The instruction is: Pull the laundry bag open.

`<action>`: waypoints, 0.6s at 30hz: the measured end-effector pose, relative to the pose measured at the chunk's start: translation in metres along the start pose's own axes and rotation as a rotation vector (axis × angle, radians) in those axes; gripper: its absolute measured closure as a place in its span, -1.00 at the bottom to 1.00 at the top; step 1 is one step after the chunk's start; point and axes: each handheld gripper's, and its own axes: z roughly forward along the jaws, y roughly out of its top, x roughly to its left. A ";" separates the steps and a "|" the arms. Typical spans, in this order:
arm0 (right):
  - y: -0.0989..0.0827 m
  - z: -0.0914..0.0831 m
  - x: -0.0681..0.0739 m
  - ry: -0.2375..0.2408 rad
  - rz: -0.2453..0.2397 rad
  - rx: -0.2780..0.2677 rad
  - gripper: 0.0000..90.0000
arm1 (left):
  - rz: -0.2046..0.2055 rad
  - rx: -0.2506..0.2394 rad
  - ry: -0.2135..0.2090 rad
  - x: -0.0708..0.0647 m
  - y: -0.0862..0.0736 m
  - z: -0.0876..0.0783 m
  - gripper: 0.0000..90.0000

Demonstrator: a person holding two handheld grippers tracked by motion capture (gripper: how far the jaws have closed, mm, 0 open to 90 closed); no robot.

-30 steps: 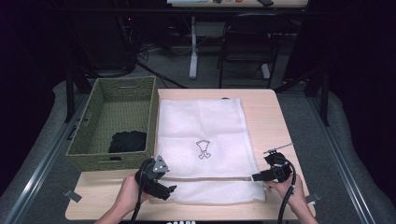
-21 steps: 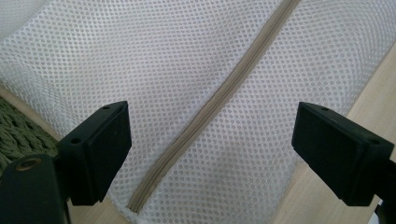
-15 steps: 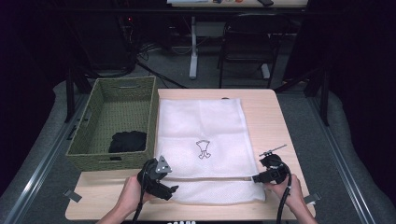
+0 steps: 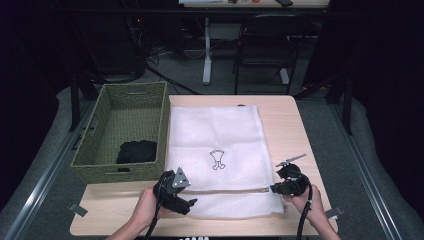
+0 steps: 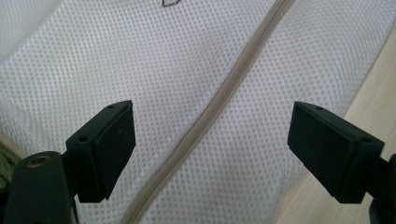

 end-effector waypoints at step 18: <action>-0.001 -0.018 -0.002 0.088 0.028 -0.108 0.84 | 0.151 -0.071 -0.030 -0.035 0.061 0.039 -0.62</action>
